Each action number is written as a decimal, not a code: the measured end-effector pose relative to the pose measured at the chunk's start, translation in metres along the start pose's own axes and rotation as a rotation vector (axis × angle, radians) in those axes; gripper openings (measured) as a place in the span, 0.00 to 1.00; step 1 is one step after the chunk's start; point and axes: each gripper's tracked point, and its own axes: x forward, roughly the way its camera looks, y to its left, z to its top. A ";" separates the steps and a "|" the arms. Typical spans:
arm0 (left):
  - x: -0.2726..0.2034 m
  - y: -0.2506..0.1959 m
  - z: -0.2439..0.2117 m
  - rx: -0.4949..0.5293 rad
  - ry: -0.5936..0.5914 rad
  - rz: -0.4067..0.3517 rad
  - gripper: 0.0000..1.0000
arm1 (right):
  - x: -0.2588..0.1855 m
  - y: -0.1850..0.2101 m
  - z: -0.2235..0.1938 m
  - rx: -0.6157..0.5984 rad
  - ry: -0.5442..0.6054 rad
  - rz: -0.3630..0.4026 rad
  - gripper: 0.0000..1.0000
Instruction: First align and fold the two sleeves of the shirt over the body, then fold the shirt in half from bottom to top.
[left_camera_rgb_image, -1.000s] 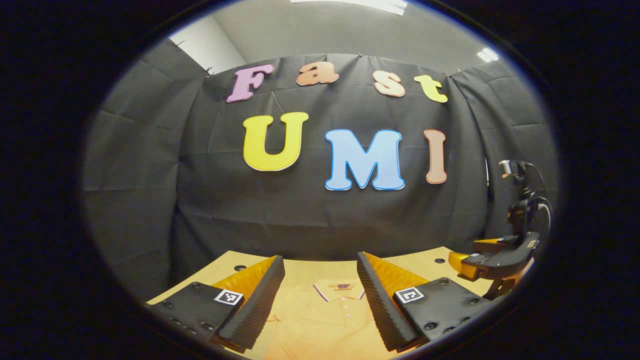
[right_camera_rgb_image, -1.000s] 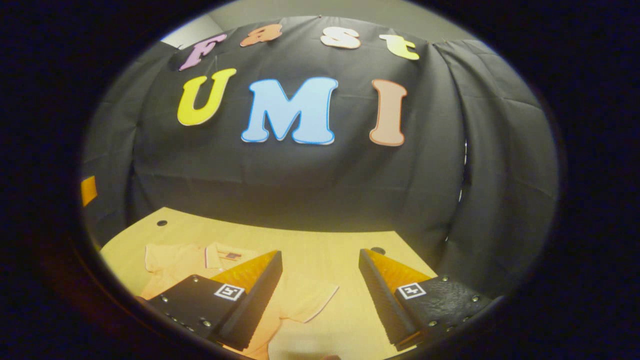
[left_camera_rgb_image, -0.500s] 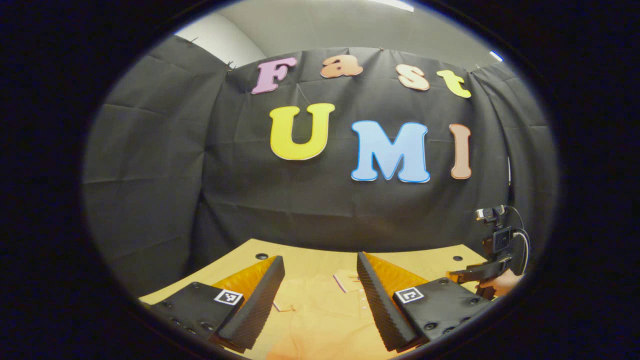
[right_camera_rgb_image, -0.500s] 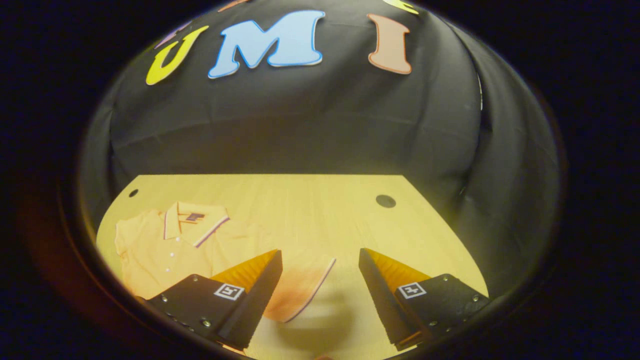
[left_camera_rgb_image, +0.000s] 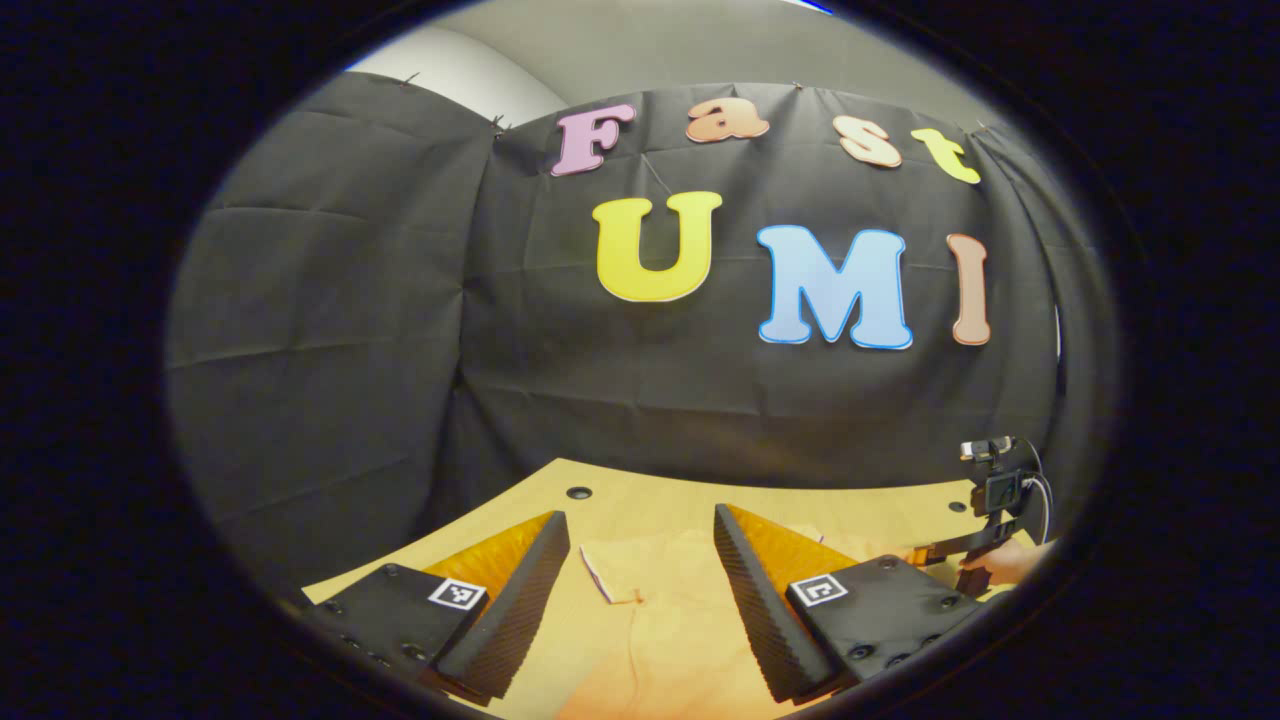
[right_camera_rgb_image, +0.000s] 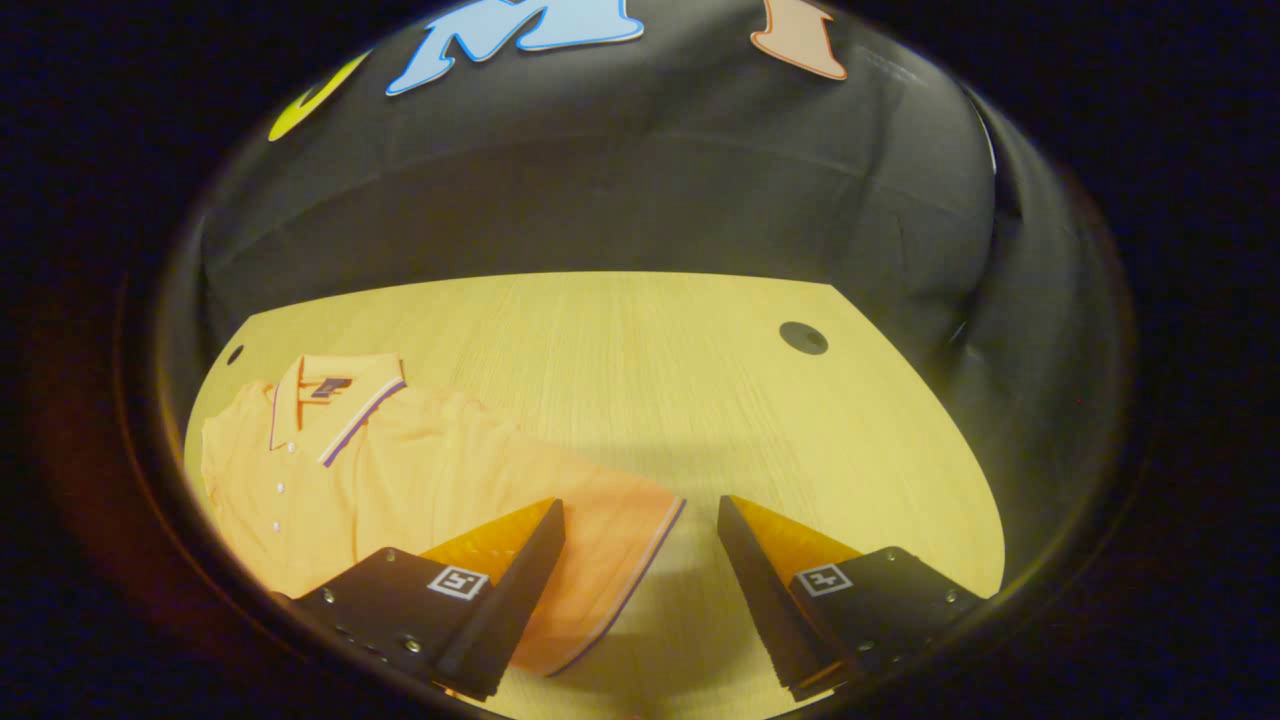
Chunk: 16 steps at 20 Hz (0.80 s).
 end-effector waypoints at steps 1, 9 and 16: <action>0.000 0.002 0.000 0.002 -0.004 0.002 0.93 | 0.003 0.001 -0.004 0.007 0.018 0.005 0.96; 0.002 -0.007 0.000 0.001 -0.015 -0.058 0.95 | 0.005 0.009 -0.003 0.078 0.027 0.043 0.46; 0.000 -0.014 -0.002 -0.026 0.008 -0.085 0.94 | -0.005 0.017 0.004 0.148 0.041 0.089 0.01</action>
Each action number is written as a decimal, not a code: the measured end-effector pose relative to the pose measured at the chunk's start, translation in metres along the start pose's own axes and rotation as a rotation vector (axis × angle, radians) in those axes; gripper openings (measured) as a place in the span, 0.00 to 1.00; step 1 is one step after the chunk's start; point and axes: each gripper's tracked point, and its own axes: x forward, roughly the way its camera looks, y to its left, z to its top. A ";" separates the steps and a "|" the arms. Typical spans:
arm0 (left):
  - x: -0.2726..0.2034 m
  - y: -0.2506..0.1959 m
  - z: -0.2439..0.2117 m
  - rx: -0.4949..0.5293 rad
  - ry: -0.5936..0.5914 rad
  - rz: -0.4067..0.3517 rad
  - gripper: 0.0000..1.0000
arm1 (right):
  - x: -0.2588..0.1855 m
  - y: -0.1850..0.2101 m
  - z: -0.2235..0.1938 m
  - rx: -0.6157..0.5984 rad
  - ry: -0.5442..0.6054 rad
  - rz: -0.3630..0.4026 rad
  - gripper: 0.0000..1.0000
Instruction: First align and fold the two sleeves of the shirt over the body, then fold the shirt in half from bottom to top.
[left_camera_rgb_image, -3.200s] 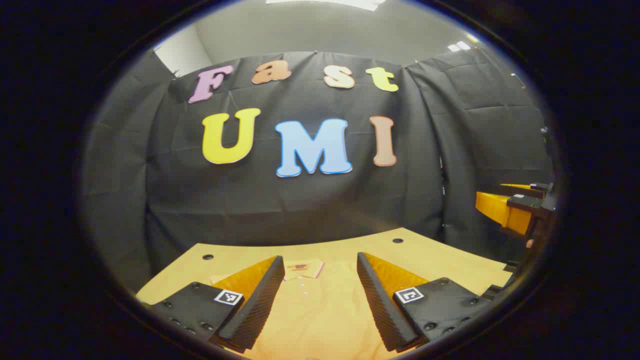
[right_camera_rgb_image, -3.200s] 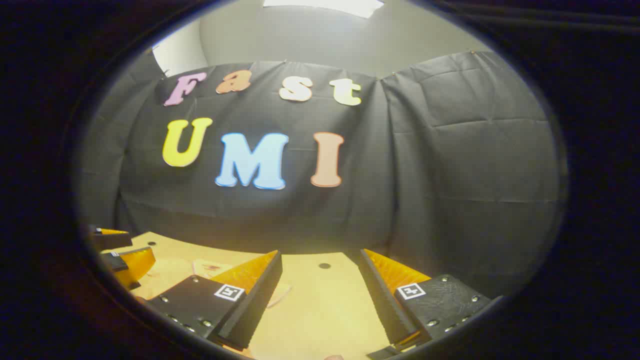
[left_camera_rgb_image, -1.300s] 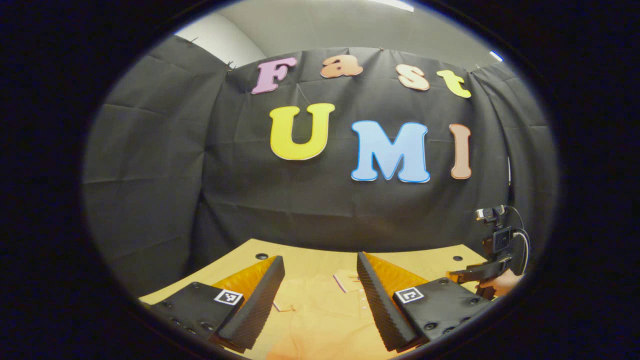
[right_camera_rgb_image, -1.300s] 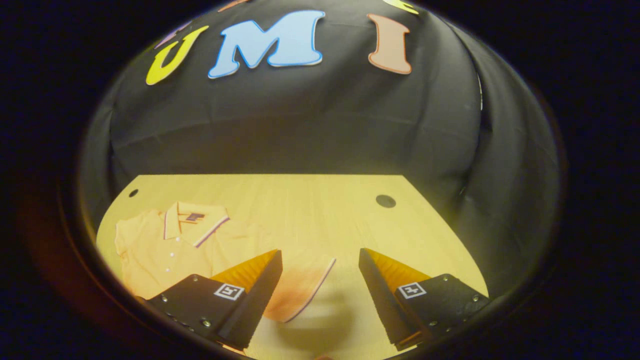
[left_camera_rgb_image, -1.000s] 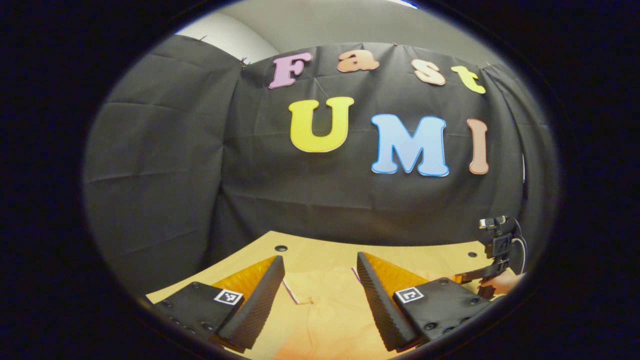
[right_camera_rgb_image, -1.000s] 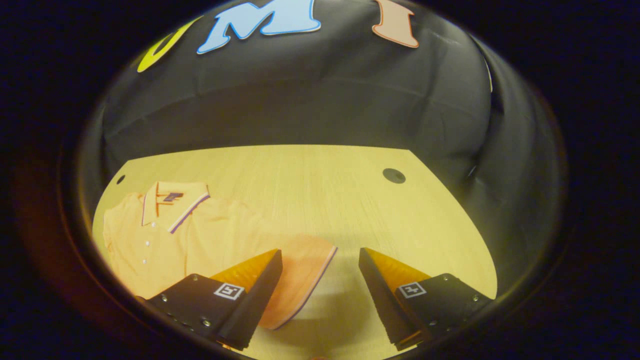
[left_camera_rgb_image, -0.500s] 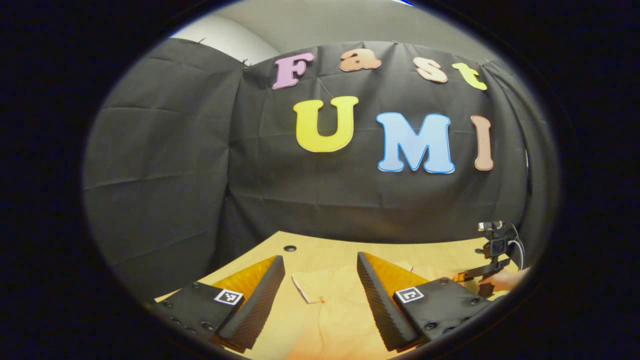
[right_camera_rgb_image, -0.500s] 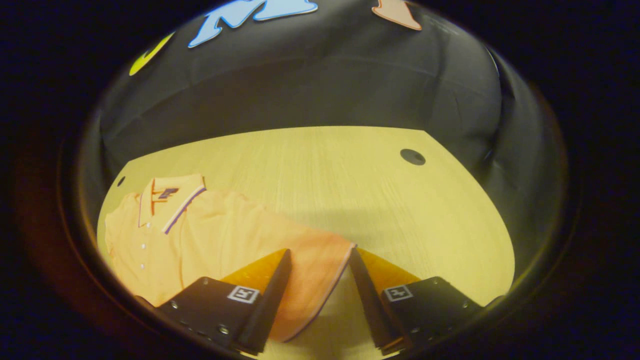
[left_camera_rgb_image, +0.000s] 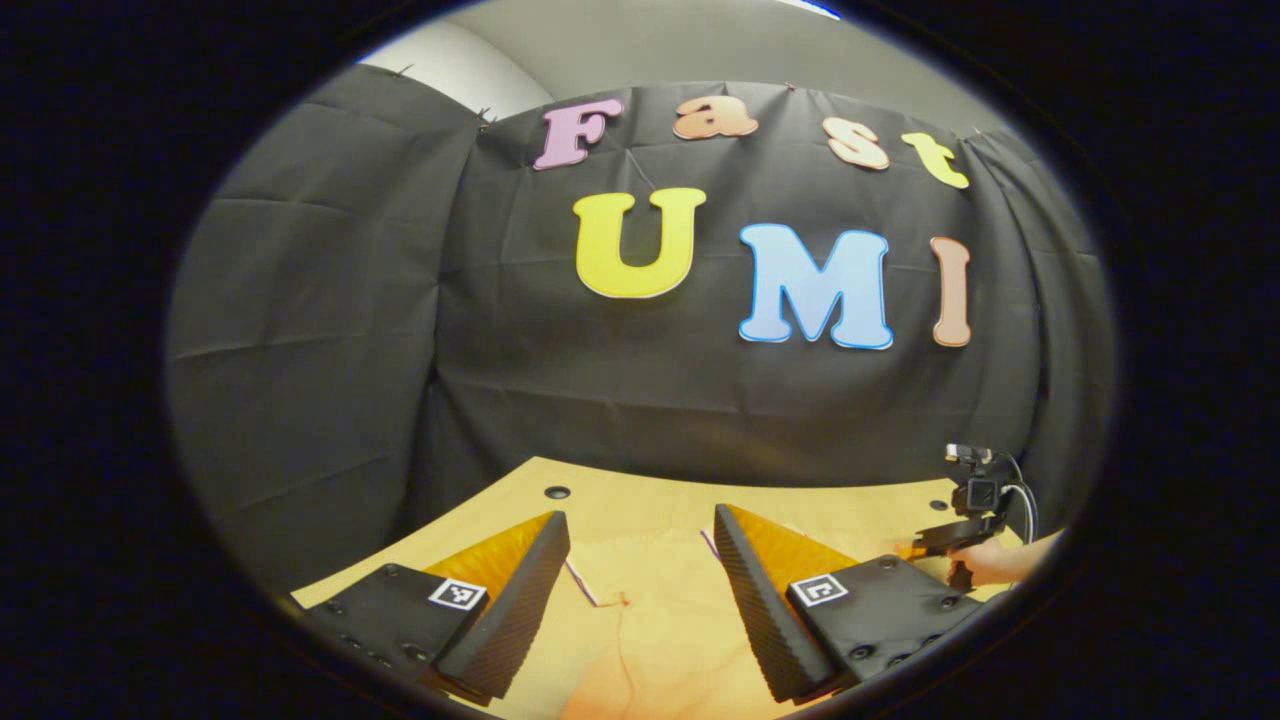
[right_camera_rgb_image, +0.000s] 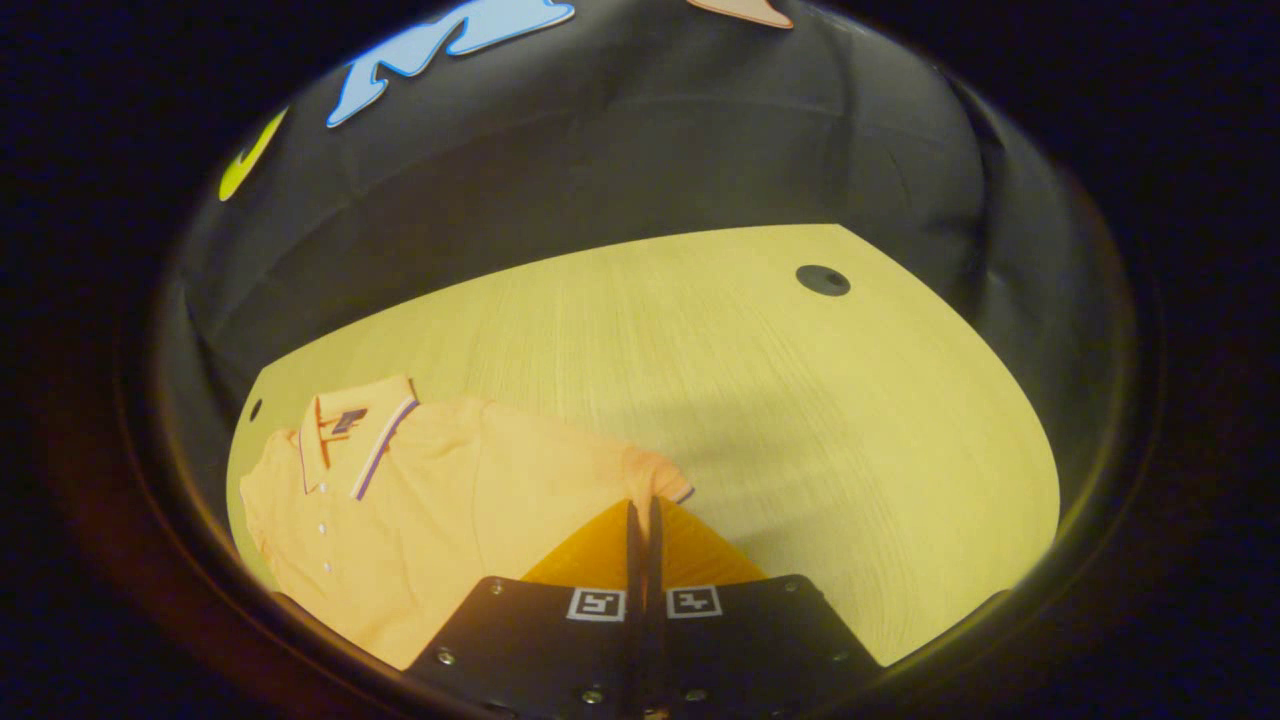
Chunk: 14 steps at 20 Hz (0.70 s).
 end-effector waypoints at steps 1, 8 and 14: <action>0.000 0.000 0.000 0.000 -0.001 -0.002 0.94 | -0.006 0.004 0.007 -0.021 -0.030 0.008 0.01; -0.004 -0.005 -0.006 -0.051 0.025 -0.012 0.93 | -0.053 0.074 0.028 -0.207 -0.135 0.087 0.01; -0.008 0.003 -0.008 -0.070 0.033 0.020 0.93 | -0.051 0.122 0.003 -0.314 -0.102 0.101 0.00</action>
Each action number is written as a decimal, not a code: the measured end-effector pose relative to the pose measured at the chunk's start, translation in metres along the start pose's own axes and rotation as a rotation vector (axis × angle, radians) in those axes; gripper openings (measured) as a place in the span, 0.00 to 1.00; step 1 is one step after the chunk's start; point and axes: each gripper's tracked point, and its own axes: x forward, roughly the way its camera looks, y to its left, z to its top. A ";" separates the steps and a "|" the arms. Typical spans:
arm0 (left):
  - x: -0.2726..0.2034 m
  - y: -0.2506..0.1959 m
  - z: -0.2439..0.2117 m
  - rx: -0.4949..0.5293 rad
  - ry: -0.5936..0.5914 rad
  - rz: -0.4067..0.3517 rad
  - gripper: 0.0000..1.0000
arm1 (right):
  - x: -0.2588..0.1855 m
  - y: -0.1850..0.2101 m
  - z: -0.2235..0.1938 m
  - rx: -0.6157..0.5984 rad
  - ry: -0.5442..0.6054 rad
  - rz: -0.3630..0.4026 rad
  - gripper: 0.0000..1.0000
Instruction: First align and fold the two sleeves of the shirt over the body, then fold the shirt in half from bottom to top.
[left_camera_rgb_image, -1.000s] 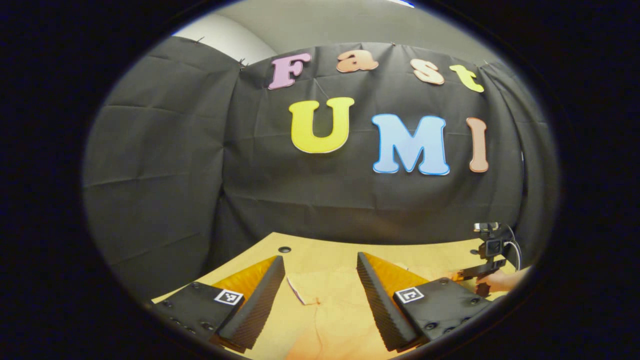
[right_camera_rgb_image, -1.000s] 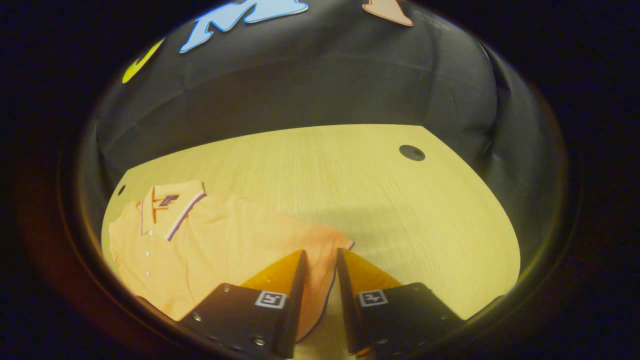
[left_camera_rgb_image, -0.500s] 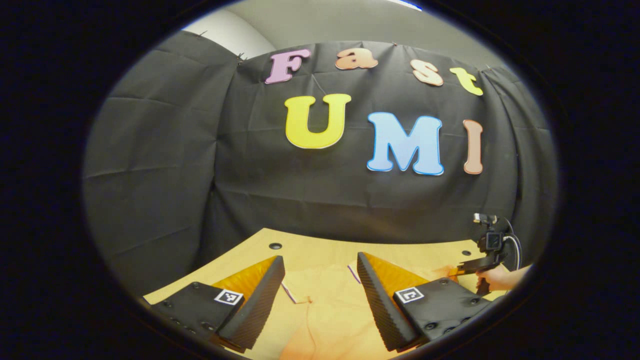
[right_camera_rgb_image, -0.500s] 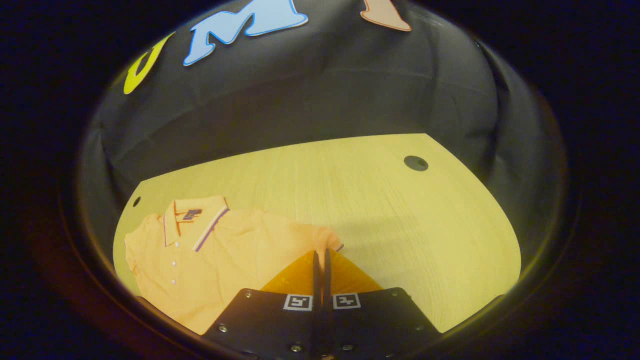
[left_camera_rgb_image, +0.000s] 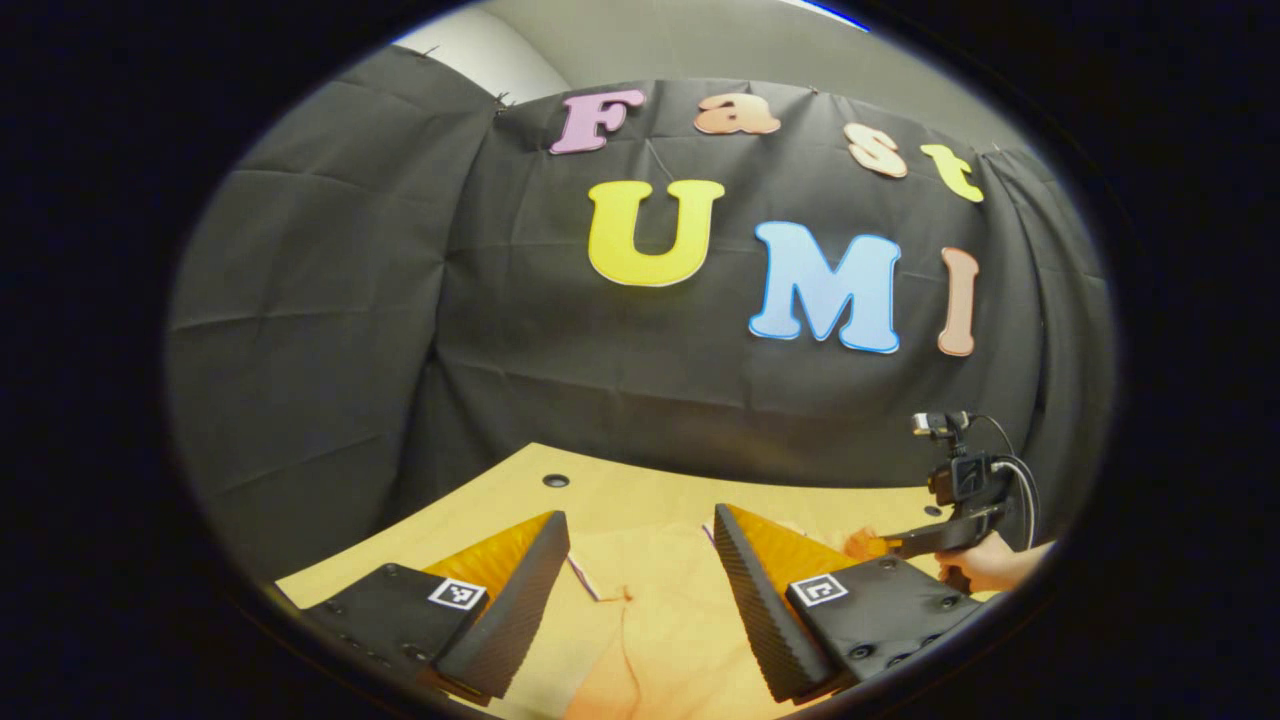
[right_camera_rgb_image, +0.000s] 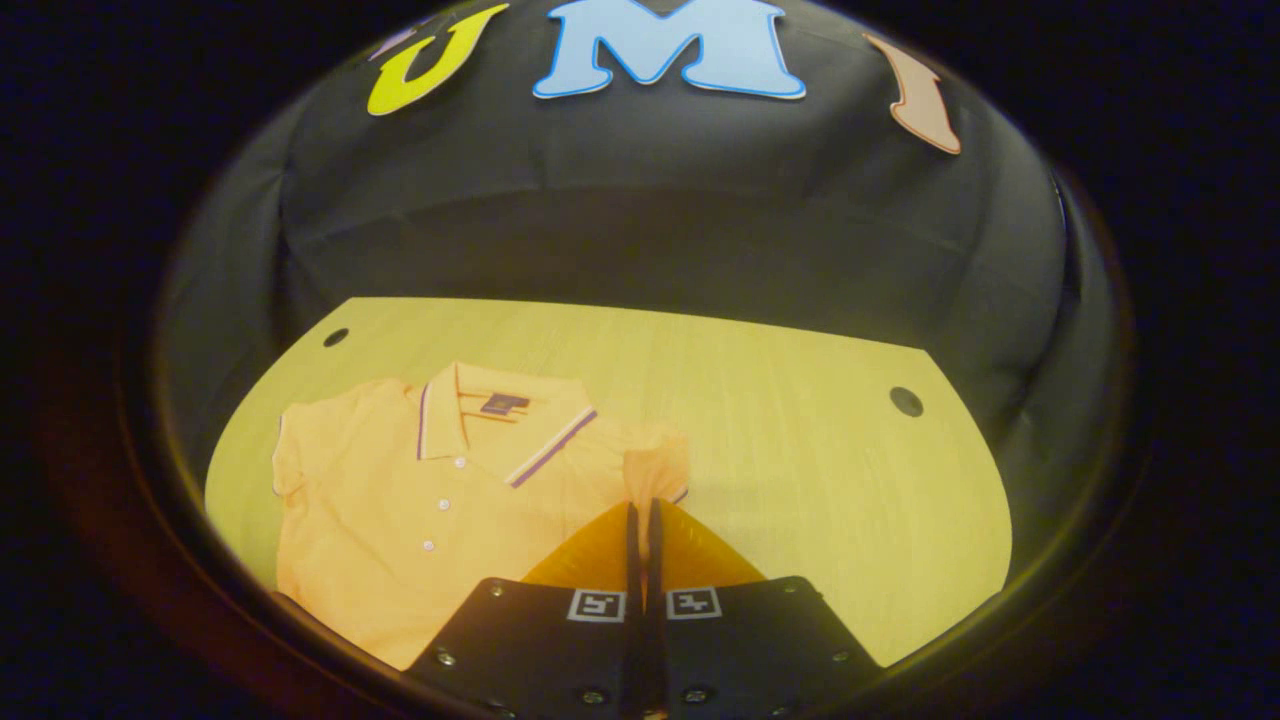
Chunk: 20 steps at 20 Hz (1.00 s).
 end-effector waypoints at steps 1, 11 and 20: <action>0.000 0.002 0.000 -0.004 0.002 0.007 0.93 | 0.001 0.005 -0.002 0.002 0.010 0.004 0.01; 0.002 0.004 -0.006 -0.012 0.026 -0.032 0.94 | -0.016 0.033 -0.005 0.066 0.006 0.023 0.23; 0.012 -0.012 -0.023 -0.020 0.102 -0.154 0.94 | -0.115 0.037 0.010 0.046 -0.147 -0.060 0.99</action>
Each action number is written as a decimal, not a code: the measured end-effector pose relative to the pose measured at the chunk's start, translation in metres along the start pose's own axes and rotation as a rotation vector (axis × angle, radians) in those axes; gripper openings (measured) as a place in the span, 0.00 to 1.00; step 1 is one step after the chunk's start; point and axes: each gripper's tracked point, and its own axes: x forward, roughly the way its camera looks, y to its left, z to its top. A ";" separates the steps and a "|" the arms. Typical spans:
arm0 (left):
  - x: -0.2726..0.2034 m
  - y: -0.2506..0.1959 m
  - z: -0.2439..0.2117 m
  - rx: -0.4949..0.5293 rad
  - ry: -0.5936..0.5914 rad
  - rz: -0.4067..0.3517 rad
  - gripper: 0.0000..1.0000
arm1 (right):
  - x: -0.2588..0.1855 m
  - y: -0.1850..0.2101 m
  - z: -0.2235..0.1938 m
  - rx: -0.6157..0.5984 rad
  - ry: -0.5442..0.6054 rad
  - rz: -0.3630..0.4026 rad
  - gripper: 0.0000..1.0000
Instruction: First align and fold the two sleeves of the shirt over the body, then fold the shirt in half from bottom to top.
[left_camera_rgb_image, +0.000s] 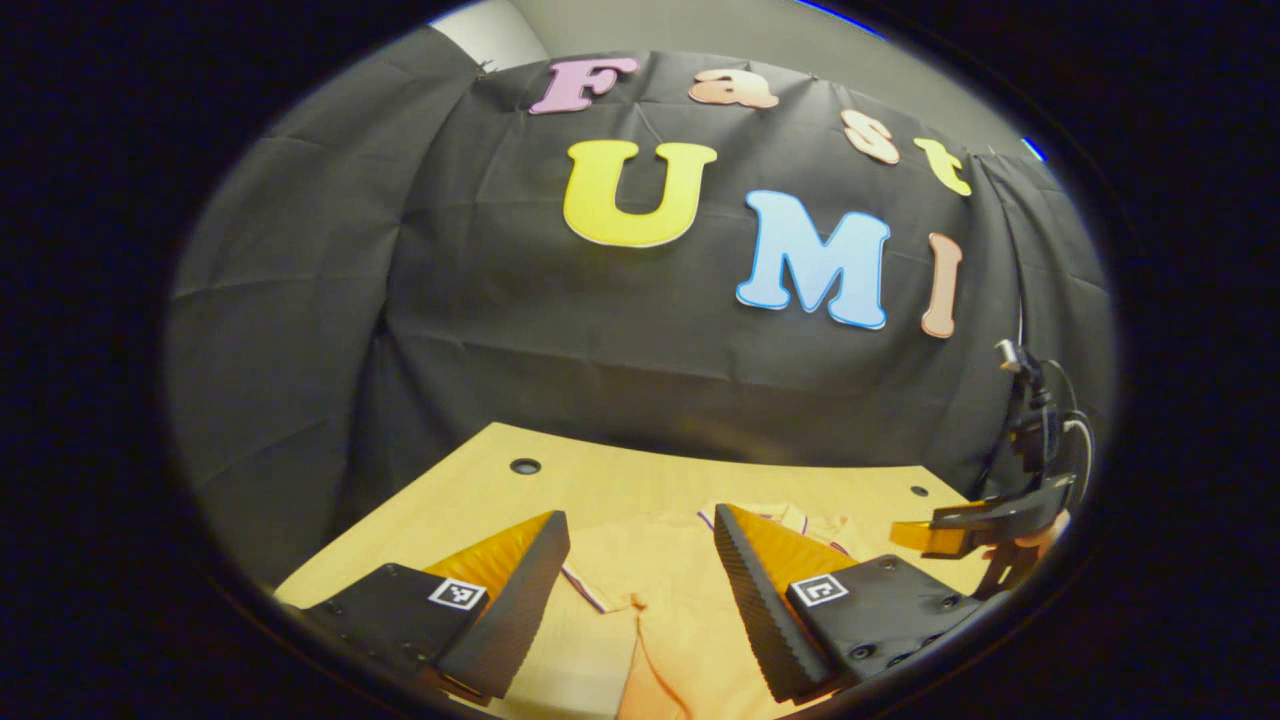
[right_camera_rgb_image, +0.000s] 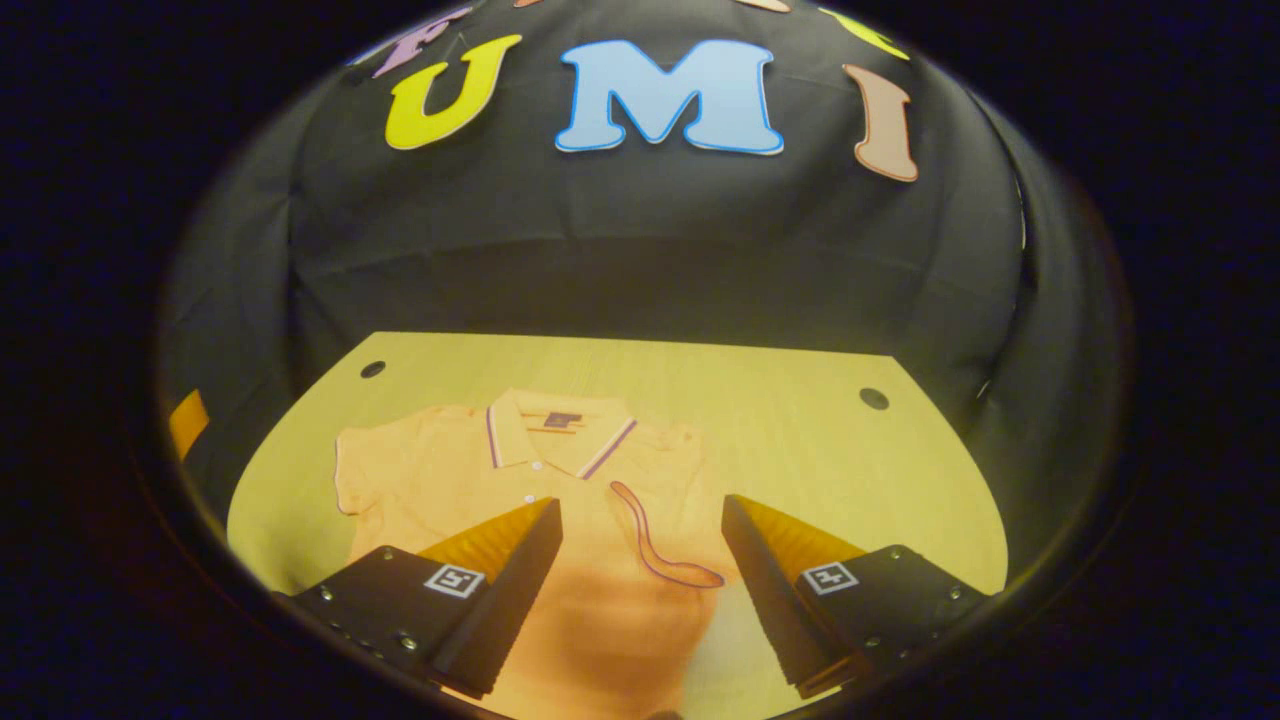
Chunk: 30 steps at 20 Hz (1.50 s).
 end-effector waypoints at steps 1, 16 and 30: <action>0.003 0.000 -0.003 -0.005 0.012 0.001 0.94 | -0.011 0.000 0.005 0.003 -0.019 -0.003 0.99; 0.005 0.025 -0.057 -0.113 0.248 0.220 0.93 | -0.123 0.003 0.016 0.030 -0.129 0.004 0.99; 0.021 0.038 -0.081 0.018 0.370 0.302 0.96 | -0.136 0.003 -0.025 0.048 -0.045 0.008 0.99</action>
